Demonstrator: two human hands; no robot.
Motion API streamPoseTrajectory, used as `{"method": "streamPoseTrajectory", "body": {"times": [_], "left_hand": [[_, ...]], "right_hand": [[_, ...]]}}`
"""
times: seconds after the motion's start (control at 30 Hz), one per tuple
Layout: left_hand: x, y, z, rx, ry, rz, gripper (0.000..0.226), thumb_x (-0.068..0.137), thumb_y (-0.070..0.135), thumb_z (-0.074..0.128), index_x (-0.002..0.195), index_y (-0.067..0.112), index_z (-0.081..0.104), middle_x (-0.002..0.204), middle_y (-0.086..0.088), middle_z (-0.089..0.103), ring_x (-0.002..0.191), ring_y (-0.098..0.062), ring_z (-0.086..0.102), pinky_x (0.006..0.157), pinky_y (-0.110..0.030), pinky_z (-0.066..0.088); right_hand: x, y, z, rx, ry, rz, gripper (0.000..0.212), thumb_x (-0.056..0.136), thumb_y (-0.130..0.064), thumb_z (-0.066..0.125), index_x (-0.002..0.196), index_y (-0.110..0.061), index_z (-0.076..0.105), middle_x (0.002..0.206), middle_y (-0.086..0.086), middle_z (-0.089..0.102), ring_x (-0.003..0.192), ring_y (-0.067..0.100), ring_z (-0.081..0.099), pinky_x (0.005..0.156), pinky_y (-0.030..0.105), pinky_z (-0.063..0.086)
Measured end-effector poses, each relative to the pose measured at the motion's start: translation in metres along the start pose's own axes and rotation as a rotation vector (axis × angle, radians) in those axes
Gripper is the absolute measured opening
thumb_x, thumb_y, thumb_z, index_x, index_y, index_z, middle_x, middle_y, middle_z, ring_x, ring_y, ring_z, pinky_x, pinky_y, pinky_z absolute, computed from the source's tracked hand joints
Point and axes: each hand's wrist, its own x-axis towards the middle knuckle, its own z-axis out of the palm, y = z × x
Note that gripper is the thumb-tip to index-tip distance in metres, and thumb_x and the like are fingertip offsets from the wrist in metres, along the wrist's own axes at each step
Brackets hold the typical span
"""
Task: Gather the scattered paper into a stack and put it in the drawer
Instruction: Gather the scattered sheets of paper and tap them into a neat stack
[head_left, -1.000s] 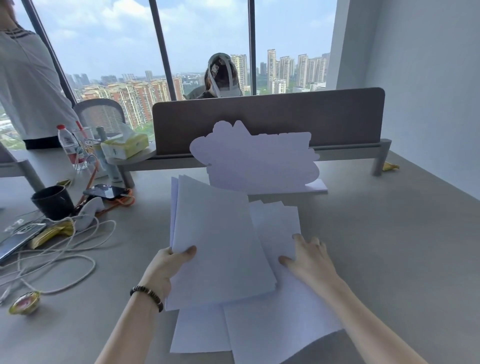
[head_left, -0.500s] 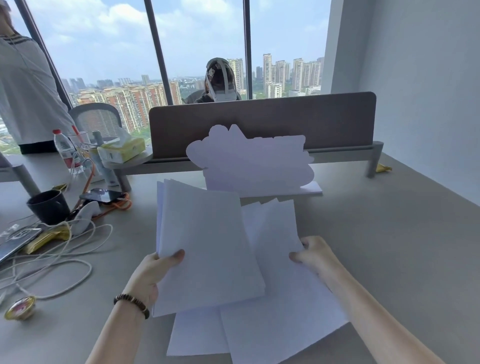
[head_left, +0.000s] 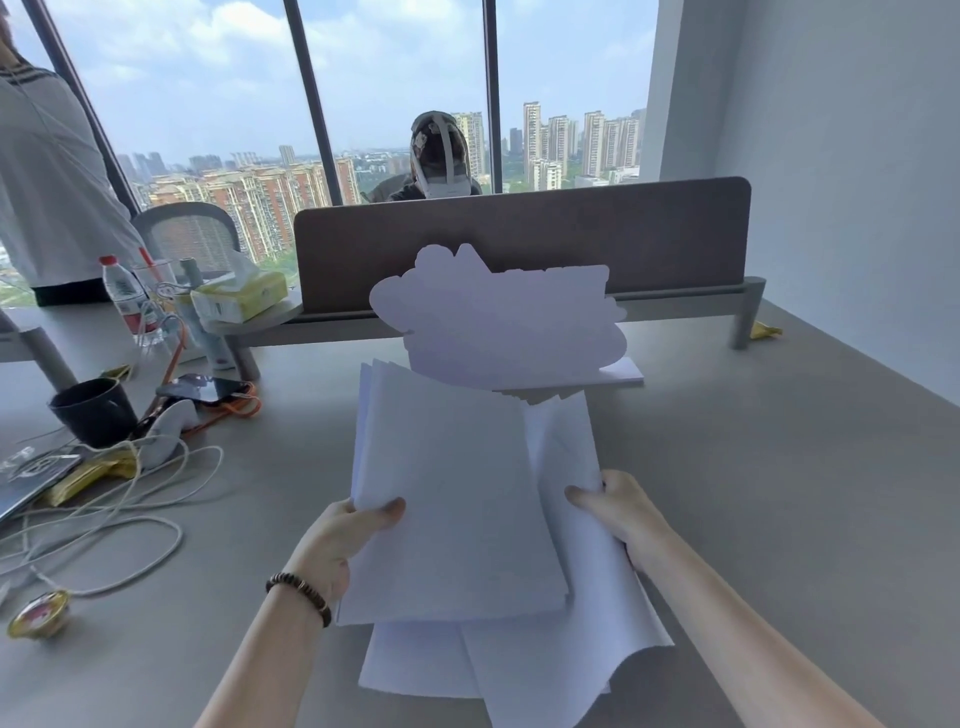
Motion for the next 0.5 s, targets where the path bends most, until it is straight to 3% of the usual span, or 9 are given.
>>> {"method": "streamPoseTrajectory", "body": {"times": [0.17, 0.27, 0.33, 0.43, 0.5], "left_hand": [[-0.0019, -0.0005, 0.0013, -0.015, -0.001, -0.015, 0.016, 0.085, 0.008, 0.076, 0.098, 0.003, 0.069, 0.09, -0.016, 0.074, 0.081, -0.032, 0.07, 0.071, -0.041, 0.056], [-0.0018, -0.0013, -0.0023, -0.038, 0.001, -0.03, 0.02, 0.084, 0.01, 0.077, 0.101, 0.004, 0.07, 0.097, -0.018, 0.074, 0.088, -0.035, 0.07, 0.08, -0.047, 0.056], [-0.0021, -0.001, -0.0024, -0.037, 0.002, -0.034, 0.022, 0.084, 0.011, 0.077, 0.104, 0.004, 0.069, 0.1, -0.018, 0.074, 0.091, -0.035, 0.069, 0.086, -0.05, 0.055], [-0.0042, -0.0003, 0.0015, -0.046, -0.023, -0.048, 0.022, 0.084, 0.011, 0.077, 0.104, 0.005, 0.07, 0.098, -0.017, 0.075, 0.087, -0.033, 0.07, 0.078, -0.045, 0.057], [-0.0049, -0.0001, 0.0039, -0.048, -0.034, -0.051, 0.021, 0.083, 0.011, 0.077, 0.102, 0.005, 0.071, 0.094, -0.016, 0.076, 0.084, -0.032, 0.071, 0.072, -0.041, 0.057]], "right_hand": [[-0.0027, 0.0051, 0.0033, 0.026, 0.052, -0.07, 0.021, 0.073, -0.019, 0.074, 0.094, -0.018, 0.072, 0.093, 0.003, 0.077, 0.082, 0.025, 0.075, 0.082, 0.044, 0.062], [-0.0018, 0.0084, 0.0005, 0.034, 0.148, -0.069, 0.011, 0.081, -0.018, 0.074, 0.091, -0.016, 0.072, 0.091, 0.005, 0.076, 0.08, 0.025, 0.073, 0.077, 0.038, 0.061], [-0.0003, 0.0096, 0.0006, 0.043, 0.206, -0.069, 0.013, 0.084, -0.022, 0.073, 0.09, -0.011, 0.072, 0.09, 0.007, 0.074, 0.08, 0.027, 0.072, 0.072, 0.035, 0.058], [-0.0004, 0.009, 0.0043, 0.039, 0.288, -0.084, 0.023, 0.088, -0.027, 0.07, 0.091, -0.004, 0.068, 0.093, 0.014, 0.071, 0.082, 0.029, 0.066, 0.059, 0.028, 0.046], [-0.0002, 0.0087, 0.0075, 0.028, 0.289, -0.08, 0.028, 0.093, -0.032, 0.065, 0.097, -0.005, 0.068, 0.099, 0.015, 0.07, 0.09, 0.03, 0.065, 0.065, 0.029, 0.044]]}}
